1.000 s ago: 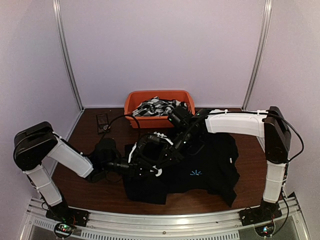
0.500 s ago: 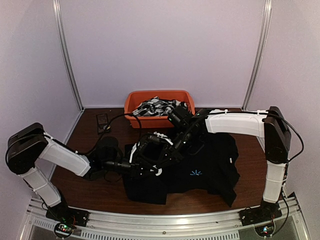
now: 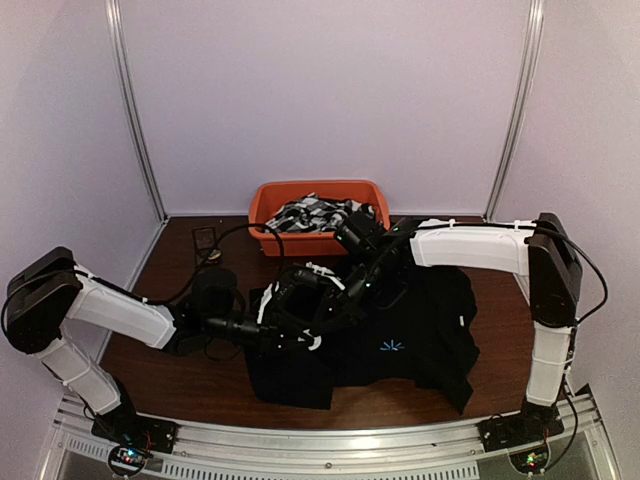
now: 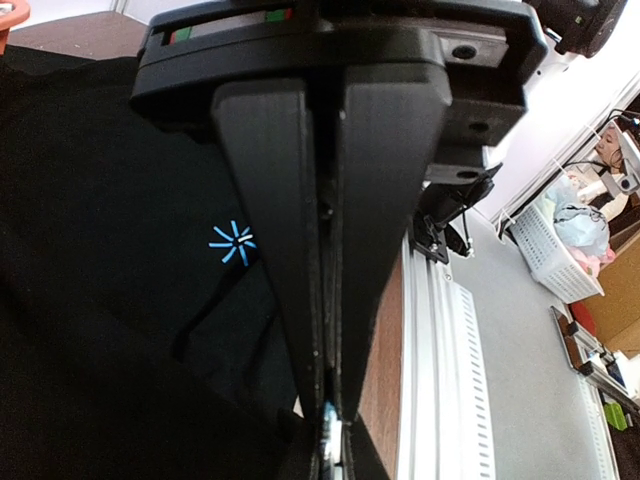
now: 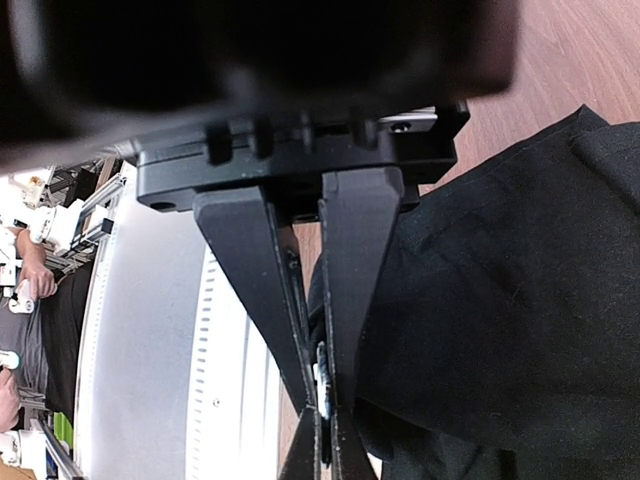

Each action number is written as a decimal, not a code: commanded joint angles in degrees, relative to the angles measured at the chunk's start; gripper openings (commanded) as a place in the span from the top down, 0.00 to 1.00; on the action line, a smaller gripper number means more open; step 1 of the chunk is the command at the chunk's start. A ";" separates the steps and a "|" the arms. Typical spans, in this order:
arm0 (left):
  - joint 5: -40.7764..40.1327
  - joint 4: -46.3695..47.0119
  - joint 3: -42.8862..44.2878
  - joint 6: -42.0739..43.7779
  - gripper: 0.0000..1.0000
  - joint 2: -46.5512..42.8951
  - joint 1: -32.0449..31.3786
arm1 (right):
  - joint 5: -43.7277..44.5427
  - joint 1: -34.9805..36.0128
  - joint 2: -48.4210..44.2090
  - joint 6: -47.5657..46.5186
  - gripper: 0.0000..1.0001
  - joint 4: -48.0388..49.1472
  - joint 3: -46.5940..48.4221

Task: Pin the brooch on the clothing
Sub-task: Pin the brooch to the flattened clothing, then place the clothing with brooches at the center of the board.

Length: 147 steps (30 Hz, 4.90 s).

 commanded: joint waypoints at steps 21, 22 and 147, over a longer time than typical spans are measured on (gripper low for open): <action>3.35 -2.12 0.72 3.24 0.70 -3.08 0.04 | 0.65 0.15 0.35 1.28 1.00 -1.79 1.31; 3.75 -2.31 0.78 3.54 0.70 -2.69 0.04 | 0.60 0.18 0.30 1.27 1.00 -1.76 1.28; -41.34 -42.14 2.31 -2.91 0.16 -2.16 1.88 | 46.40 13.95 -10.64 3.53 0.78 15.25 -10.93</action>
